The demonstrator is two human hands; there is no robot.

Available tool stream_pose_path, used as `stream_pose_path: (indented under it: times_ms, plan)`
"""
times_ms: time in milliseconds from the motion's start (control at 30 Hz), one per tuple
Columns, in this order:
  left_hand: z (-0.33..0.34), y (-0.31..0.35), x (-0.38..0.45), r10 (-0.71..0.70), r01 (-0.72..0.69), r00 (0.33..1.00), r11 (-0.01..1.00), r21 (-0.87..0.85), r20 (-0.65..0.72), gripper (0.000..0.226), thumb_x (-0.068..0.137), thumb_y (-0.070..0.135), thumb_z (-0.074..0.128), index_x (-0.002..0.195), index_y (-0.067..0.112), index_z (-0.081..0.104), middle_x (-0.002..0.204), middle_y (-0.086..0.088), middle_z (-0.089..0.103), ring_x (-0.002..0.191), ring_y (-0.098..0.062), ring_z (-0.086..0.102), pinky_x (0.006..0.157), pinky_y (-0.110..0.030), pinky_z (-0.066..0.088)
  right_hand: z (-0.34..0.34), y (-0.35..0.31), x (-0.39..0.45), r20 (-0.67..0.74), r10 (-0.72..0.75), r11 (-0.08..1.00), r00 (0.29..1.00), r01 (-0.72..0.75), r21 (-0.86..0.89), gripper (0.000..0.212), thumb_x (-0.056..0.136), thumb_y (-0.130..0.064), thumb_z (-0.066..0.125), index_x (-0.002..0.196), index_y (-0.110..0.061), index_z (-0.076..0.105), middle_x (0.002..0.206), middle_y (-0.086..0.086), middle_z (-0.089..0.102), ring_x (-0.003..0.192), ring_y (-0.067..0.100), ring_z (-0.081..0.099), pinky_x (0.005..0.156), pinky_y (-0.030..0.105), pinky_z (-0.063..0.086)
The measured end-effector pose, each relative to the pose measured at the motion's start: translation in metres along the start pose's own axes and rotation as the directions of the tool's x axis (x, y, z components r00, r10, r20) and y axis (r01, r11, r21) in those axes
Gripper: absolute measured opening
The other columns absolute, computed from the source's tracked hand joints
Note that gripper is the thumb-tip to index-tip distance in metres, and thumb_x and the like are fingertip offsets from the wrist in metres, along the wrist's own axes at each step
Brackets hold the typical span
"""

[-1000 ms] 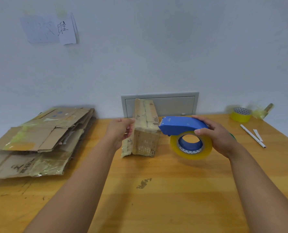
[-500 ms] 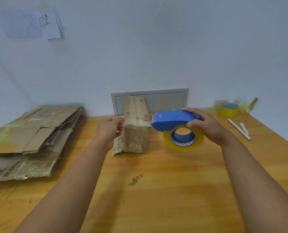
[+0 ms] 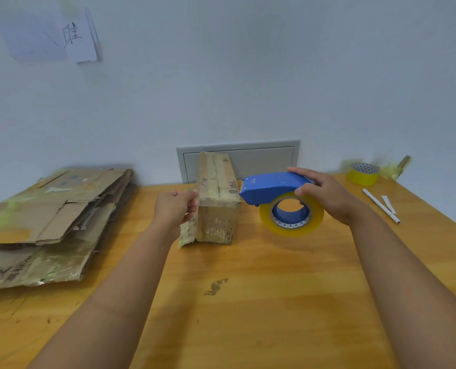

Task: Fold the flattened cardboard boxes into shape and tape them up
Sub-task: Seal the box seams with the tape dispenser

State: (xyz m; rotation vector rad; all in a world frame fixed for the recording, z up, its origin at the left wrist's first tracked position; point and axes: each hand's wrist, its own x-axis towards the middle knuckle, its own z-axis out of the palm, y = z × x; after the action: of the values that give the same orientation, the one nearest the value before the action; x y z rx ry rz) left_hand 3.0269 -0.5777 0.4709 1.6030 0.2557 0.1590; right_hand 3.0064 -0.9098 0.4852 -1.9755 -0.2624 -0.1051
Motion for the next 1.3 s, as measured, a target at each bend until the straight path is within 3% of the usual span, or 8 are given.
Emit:
stream_pose_path:
  times_ms: [367, 600, 733, 833, 933, 1067, 1233, 1300]
  plan:
    - [-0.016, -0.022, 0.002, -0.112, 0.112, 0.994, 0.994, -0.012, -0.006, 0.021, 0.092, 0.023, 0.068, 0.079, 0.017, 0.054, 0.056, 0.005, 0.057, 0.062, -0.015, 0.053, 0.056, -0.029, 0.042, 0.029, 0.003, -0.001, 0.044, 0.012, 1.000, 0.999, -0.011, -0.019, 0.061, 0.076, -0.036, 0.058, 0.136, -0.042, 0.055, 0.132, -0.014, 0.054, 0.112, 0.017, 0.058, 0.094, 0.030, 0.048]
    - [-0.019, -0.021, -0.004, -0.293, 0.306, 0.939, 0.951, -0.049, 0.178, 0.022, 0.097, 0.033, 0.063, 0.089, 0.013, 0.066, 0.060, 0.004, 0.058, 0.064, -0.012, 0.052, 0.051, -0.025, 0.050, 0.043, 0.010, -0.002, 0.063, 0.033, 0.999, 0.997, -0.034, 0.003, 0.054, 0.075, -0.034, 0.053, 0.127, -0.050, 0.054, 0.125, -0.014, 0.055, 0.107, 0.018, 0.058, 0.086, 0.030, 0.054]
    - [-0.025, -0.017, -0.003, -0.357, 0.332, 0.920, 0.929, 0.166, 0.160, 0.044, 0.092, 0.053, 0.063, 0.105, 0.011, 0.060, 0.083, -0.004, 0.060, 0.076, -0.018, 0.058, 0.061, -0.031, 0.055, 0.044, 0.013, -0.002, 0.057, 0.042, 0.999, 0.998, -0.042, 0.003, 0.051, 0.075, -0.034, 0.053, 0.121, -0.057, 0.054, 0.125, -0.013, 0.054, 0.105, 0.019, 0.059, 0.080, 0.025, 0.051]
    - [-0.021, -0.025, -0.001, -0.213, 0.204, 0.976, 0.962, 0.183, 0.035, 0.043, 0.090, 0.051, 0.066, 0.108, 0.013, 0.057, 0.104, -0.002, 0.059, 0.092, -0.019, 0.056, 0.077, -0.035, 0.052, 0.045, 0.012, -0.001, 0.060, 0.046, 0.999, 0.997, -0.046, 0.001, 0.051, 0.074, -0.034, 0.054, 0.119, -0.059, 0.054, 0.123, -0.016, 0.055, 0.105, 0.018, 0.059, 0.079, 0.024, 0.050]
    - [-0.012, -0.022, -0.003, 0.073, -0.056, 0.994, 0.980, 0.189, -0.085, 0.014, 0.095, 0.031, 0.065, 0.086, 0.022, 0.065, 0.087, 0.006, 0.064, 0.085, -0.013, 0.058, 0.066, -0.028, 0.044, 0.048, 0.011, 0.000, 0.063, 0.047, 0.999, 0.997, -0.046, -0.007, 0.050, 0.075, -0.034, 0.054, 0.119, -0.059, 0.053, 0.122, -0.017, 0.055, 0.105, 0.018, 0.059, 0.080, 0.024, 0.051]
    - [-0.010, -0.018, -0.010, 0.268, -0.223, 0.962, 0.870, 0.439, -0.043, 0.026, 0.099, 0.028, 0.057, 0.074, 0.030, 0.066, 0.077, 0.008, 0.068, 0.073, -0.010, 0.061, 0.063, -0.028, 0.049, 0.050, 0.012, -0.001, 0.043, 0.044, 0.999, 0.998, -0.043, -0.013, 0.051, 0.075, -0.036, 0.055, 0.121, -0.056, 0.054, 0.125, -0.012, 0.053, 0.104, 0.020, 0.058, 0.087, 0.033, 0.055]
    - [-0.012, -0.009, -0.010, 0.301, -0.251, 0.953, 0.793, 0.556, 0.001, 0.028, 0.098, 0.031, 0.047, 0.120, 0.025, 0.063, 0.090, 0.011, 0.065, 0.082, -0.007, 0.061, 0.063, -0.029, 0.048, 0.062, 0.011, -0.002, 0.020, 0.038, 0.999, 0.999, -0.038, -0.008, 0.054, 0.073, -0.038, 0.057, 0.126, -0.053, 0.053, 0.122, -0.012, 0.052, 0.103, 0.021, 0.057, 0.091, 0.039, 0.053]
    - [-0.012, -0.008, -0.009, 0.277, -0.262, 0.956, 0.666, 0.699, 0.095, 0.036, 0.094, 0.038, 0.046, 0.127, 0.027, 0.057, 0.109, 0.005, 0.064, 0.093, -0.009, 0.059, 0.072, -0.031, 0.050, 0.071, 0.008, -0.002, 0.026, 0.034, 0.999, 0.999, -0.034, 0.003, 0.057, 0.073, -0.039, 0.059, 0.128, -0.051, 0.053, 0.122, -0.011, 0.052, 0.103, 0.021, 0.057, 0.088, 0.036, 0.052]
